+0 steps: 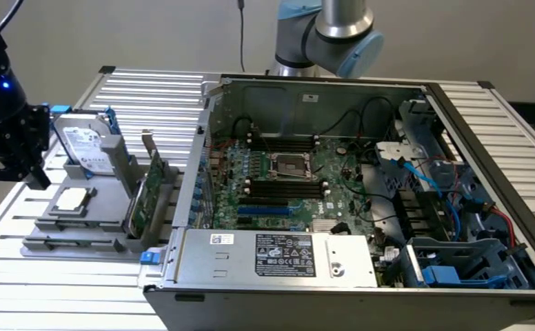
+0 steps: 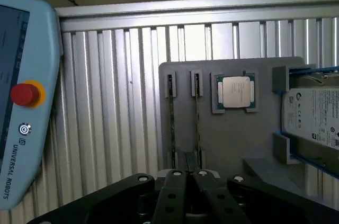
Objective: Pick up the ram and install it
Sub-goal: 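Pick up the ram and move it above insertion slot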
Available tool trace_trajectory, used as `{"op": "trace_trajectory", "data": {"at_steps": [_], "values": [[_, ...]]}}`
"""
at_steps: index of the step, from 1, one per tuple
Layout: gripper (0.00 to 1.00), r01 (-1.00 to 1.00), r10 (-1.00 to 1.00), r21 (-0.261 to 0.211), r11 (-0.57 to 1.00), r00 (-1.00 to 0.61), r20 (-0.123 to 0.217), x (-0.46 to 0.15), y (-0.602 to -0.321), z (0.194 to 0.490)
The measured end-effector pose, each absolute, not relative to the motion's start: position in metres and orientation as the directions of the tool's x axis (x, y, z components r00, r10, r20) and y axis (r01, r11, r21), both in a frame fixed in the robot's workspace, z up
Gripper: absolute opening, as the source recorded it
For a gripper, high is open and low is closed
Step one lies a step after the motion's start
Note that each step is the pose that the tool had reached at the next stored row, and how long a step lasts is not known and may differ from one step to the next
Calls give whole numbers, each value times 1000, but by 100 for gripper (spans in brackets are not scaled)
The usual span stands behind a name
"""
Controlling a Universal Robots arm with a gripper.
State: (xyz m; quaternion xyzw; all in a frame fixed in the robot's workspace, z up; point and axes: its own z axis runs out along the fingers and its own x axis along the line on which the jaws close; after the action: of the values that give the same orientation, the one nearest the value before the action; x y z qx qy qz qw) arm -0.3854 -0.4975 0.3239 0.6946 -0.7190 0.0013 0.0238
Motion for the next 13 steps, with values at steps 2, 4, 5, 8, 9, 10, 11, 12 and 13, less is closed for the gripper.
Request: {"op": "trace_trajectory", "data": {"at_steps": [2,4,5,8,9,10,11,12,13], "values": [[10,-1000,-999,30,-2,3,36,-385,-498,324],[10,-999,-999,28,-38,39,36,-385,-498,324],[10,-998,-998,28,-52,53,36,-385,-498,324],[10,-998,-998,28,-53,54,36,-386,-498,324],[10,-998,-998,28,-53,54,36,-385,-498,324],[10,-998,-998,28,-53,54,36,-386,-498,324],[10,-998,-998,28,-53,54,36,-385,-498,324],[10,-998,-998,28,-53,54,36,-385,-498,324],[10,-998,-998,28,-53,54,36,-385,-498,324]]}}
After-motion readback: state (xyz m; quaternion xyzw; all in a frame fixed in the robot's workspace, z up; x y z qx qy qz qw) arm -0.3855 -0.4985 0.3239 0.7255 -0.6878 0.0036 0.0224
